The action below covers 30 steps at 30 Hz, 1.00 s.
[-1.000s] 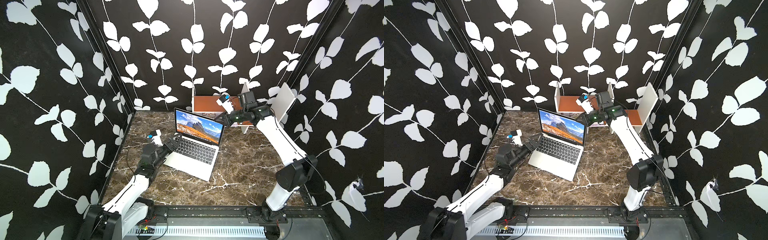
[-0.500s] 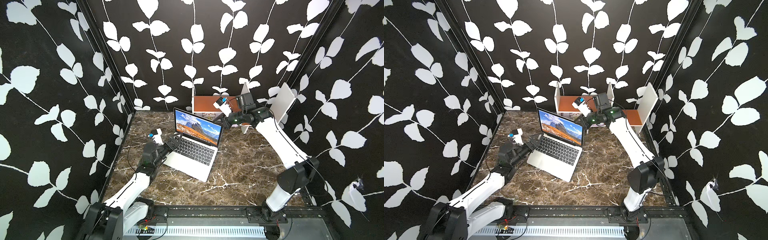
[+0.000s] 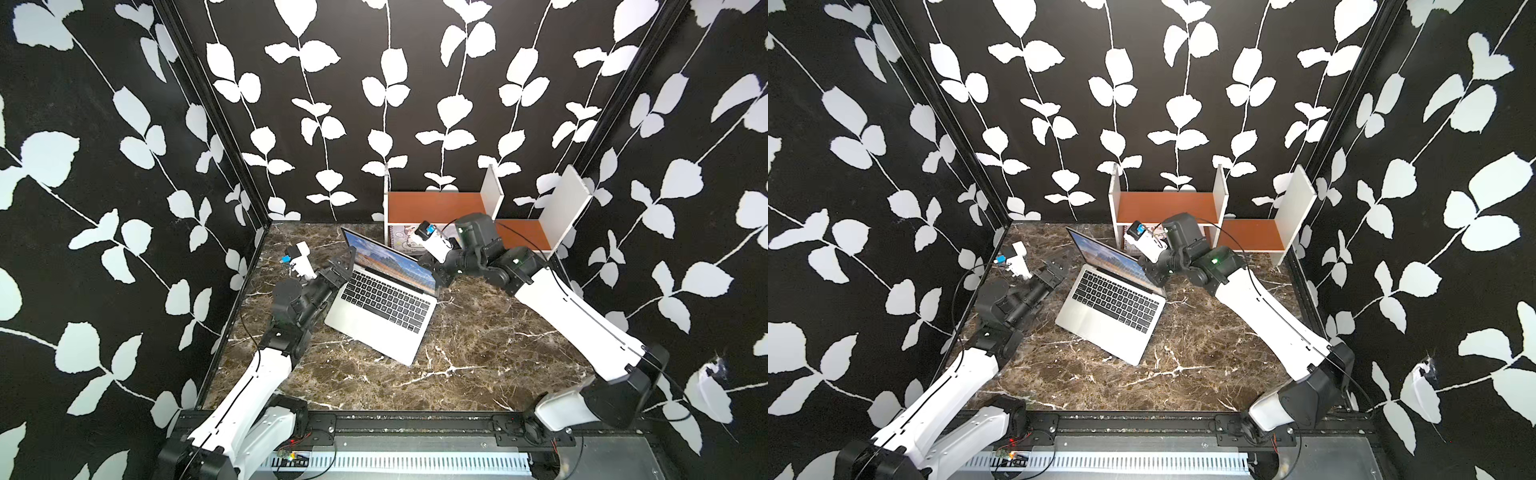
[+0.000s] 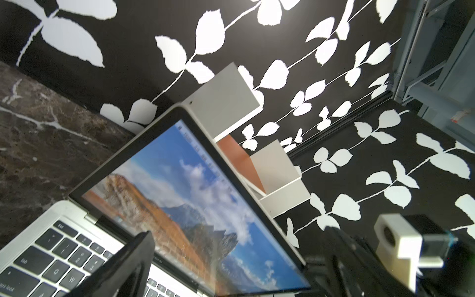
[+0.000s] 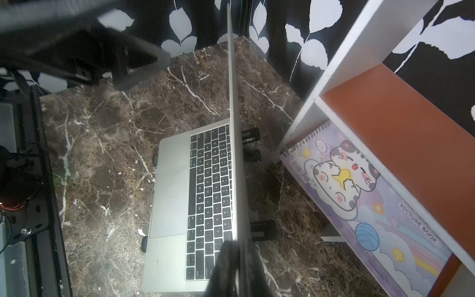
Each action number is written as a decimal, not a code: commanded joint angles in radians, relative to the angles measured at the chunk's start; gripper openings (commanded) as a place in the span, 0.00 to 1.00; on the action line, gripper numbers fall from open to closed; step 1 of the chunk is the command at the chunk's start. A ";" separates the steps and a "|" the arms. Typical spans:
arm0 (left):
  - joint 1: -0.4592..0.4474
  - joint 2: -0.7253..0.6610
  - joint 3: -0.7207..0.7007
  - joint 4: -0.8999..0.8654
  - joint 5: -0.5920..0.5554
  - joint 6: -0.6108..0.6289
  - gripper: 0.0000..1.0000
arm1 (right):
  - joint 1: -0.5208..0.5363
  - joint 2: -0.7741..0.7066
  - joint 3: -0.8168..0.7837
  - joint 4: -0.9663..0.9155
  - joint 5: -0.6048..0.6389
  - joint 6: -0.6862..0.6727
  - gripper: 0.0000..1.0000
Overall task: Close the laptop lid and set it aside
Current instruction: Close the lid of the laptop.
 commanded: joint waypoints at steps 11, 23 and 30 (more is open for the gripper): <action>-0.004 -0.165 0.173 -0.360 -0.130 0.026 0.99 | 0.418 -0.073 -0.288 0.177 0.483 0.038 0.09; -0.004 -0.239 0.101 -0.457 -0.142 -0.043 0.99 | 0.542 -0.048 -0.317 0.227 0.609 0.051 0.22; -0.004 -0.220 0.132 -0.462 -0.114 -0.046 0.98 | 0.542 -0.155 -0.313 0.261 0.569 0.037 0.54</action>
